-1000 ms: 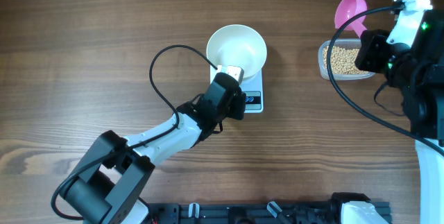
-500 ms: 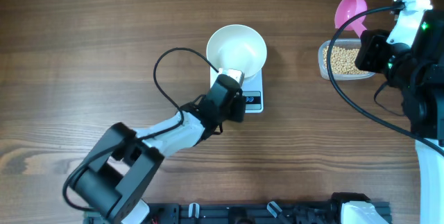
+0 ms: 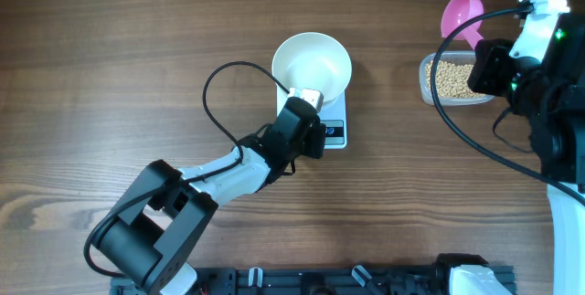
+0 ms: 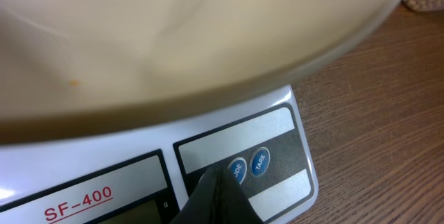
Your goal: Scoop item into bowl and weigh 150g on scale
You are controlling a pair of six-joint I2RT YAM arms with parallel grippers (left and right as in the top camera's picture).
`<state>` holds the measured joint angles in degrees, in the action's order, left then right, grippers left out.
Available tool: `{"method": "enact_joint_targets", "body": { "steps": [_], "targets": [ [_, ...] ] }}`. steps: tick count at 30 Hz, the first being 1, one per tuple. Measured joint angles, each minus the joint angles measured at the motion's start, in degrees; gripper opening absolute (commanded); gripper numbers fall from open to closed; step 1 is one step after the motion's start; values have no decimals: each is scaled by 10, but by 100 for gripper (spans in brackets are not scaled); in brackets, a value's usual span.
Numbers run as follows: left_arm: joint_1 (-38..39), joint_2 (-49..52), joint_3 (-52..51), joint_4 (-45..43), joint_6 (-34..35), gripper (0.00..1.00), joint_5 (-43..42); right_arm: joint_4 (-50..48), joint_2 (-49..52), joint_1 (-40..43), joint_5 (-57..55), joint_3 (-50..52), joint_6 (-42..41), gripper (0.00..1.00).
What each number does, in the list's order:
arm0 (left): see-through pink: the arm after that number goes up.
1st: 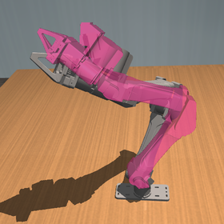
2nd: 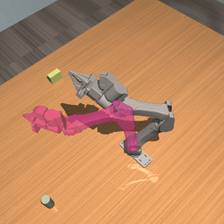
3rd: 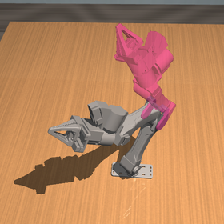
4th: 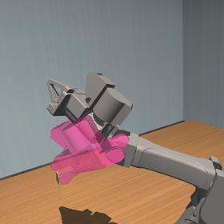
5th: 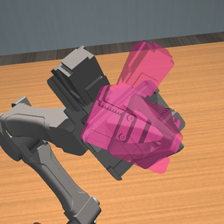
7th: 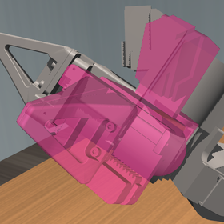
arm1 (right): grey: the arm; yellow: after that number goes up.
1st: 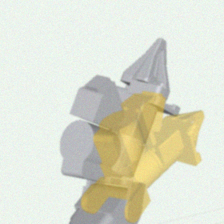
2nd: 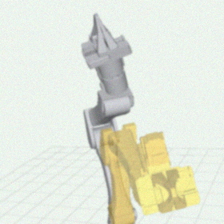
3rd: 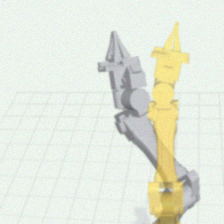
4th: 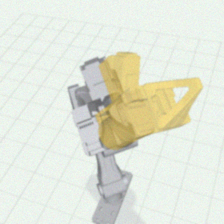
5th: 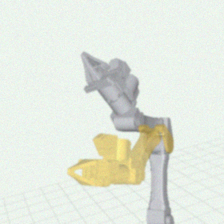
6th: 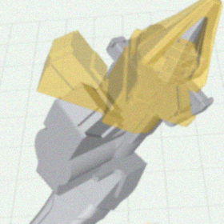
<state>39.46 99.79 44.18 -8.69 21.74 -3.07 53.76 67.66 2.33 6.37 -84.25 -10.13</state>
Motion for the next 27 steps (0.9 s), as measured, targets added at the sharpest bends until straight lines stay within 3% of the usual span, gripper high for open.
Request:
{"method": "enact_joint_targets", "body": {
  "steps": [27],
  "targets": [
    [0,13,0,-4,0,4,0,0,0,0,0,0,0,4]
  ]
}}
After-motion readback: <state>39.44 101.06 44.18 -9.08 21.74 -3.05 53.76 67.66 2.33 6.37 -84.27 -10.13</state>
